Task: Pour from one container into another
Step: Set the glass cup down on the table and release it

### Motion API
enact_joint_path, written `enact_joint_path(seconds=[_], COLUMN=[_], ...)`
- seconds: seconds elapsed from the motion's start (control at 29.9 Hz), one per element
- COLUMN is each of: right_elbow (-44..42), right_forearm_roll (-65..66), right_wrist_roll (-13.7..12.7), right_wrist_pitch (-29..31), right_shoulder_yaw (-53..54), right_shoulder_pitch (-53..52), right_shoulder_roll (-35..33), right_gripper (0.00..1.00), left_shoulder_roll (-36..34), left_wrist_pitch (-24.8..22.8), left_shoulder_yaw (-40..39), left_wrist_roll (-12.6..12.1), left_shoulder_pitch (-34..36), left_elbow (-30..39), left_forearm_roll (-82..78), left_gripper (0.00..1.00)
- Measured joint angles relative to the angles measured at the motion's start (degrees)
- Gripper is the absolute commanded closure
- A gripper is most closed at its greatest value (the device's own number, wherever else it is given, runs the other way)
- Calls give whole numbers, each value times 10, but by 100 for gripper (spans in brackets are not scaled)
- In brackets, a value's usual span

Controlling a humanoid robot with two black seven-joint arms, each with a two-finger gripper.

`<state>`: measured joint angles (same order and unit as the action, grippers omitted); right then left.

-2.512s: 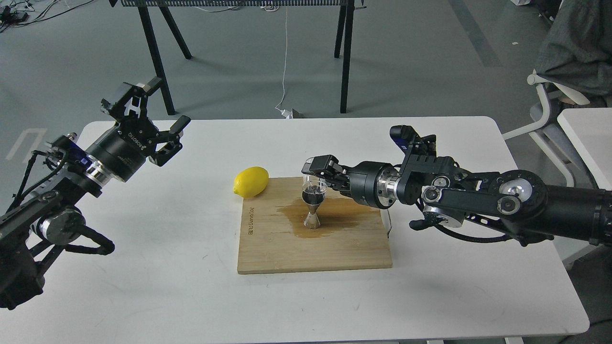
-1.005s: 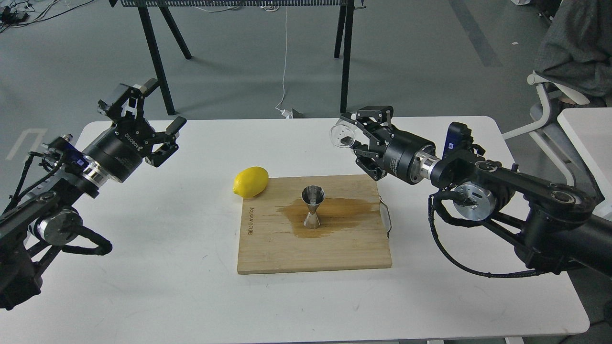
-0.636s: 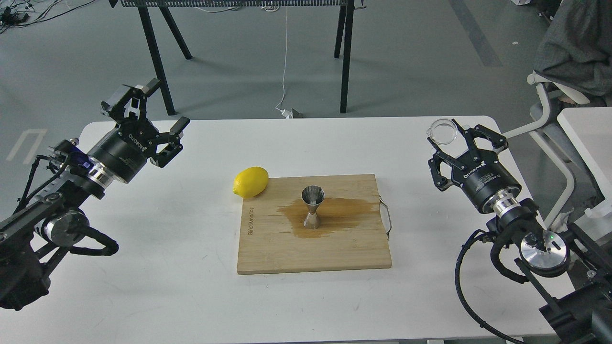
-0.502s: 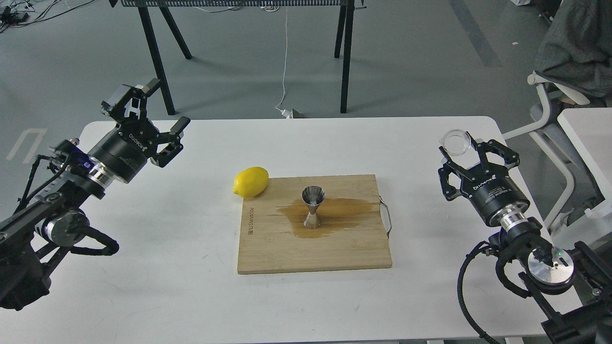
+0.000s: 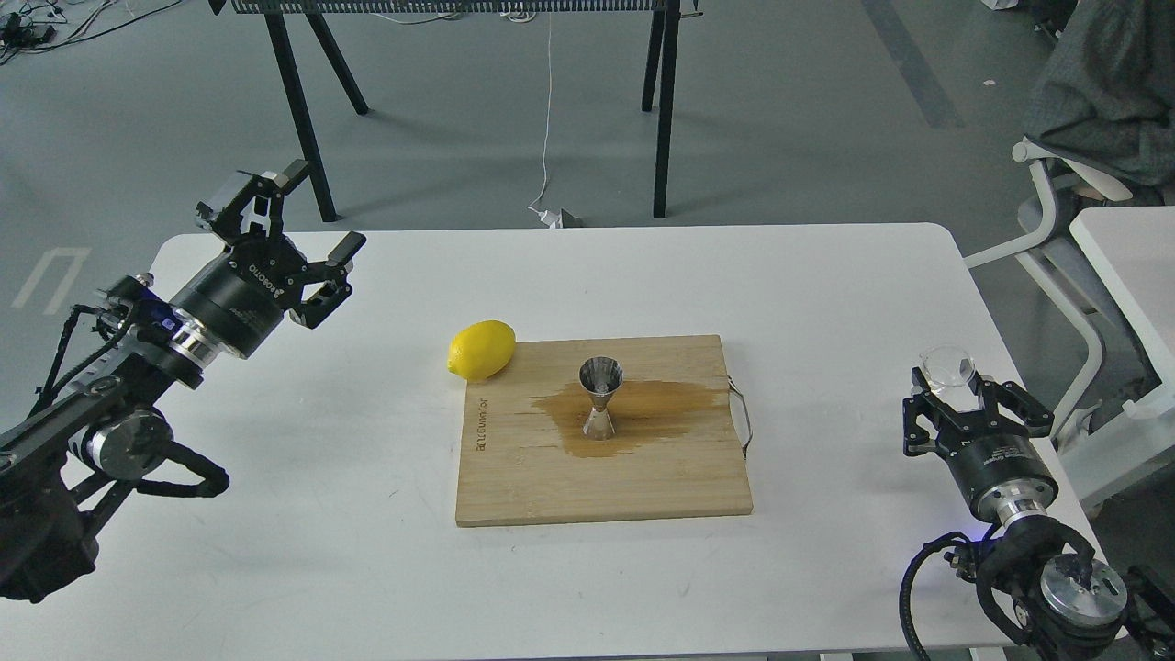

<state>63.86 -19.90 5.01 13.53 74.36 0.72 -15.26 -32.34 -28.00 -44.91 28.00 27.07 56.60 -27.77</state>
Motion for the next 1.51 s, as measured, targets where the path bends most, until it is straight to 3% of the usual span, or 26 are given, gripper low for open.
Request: enact_joint_path(seconds=[0.44,0.74,1.17,1.24,1.34,1.51], right_elbow=[-96,-112,-137,-138,-138,-129], right_forearm_roll=[0,0,1,1,1,1], right_wrist_roll=[-8,-8,-10,-13,-15,-16], right_wrist_pitch=[-31,-33,-33,-33,-33,-28], right_shoulder_yaw=[-18,-27,-27,-27,-27,-28], right_shoulder_pitch=[-57,-63,-71,-72,-72,-70], right_shoulder_roll=[43,52,55,55,55,55], right_gripper=[61,54,28,22,6,4], left_shoulder_roll=[2,2,2,2,2,2], left_wrist_pitch=[0,0,0,0,0,0], left_shoulder_yaw=[0,0,0,0,0,0], left_wrist_roll=[0,0,0,0,0,0], left_shoulder_pitch=[-4,-4,-4,-4,-4,-4], left_elbow=[-10,-11,-11,-11,-11,-11], left_forearm_roll=[-1,-1,0,0,0,-1], left_gripper=[2,2,2,2,2,2])
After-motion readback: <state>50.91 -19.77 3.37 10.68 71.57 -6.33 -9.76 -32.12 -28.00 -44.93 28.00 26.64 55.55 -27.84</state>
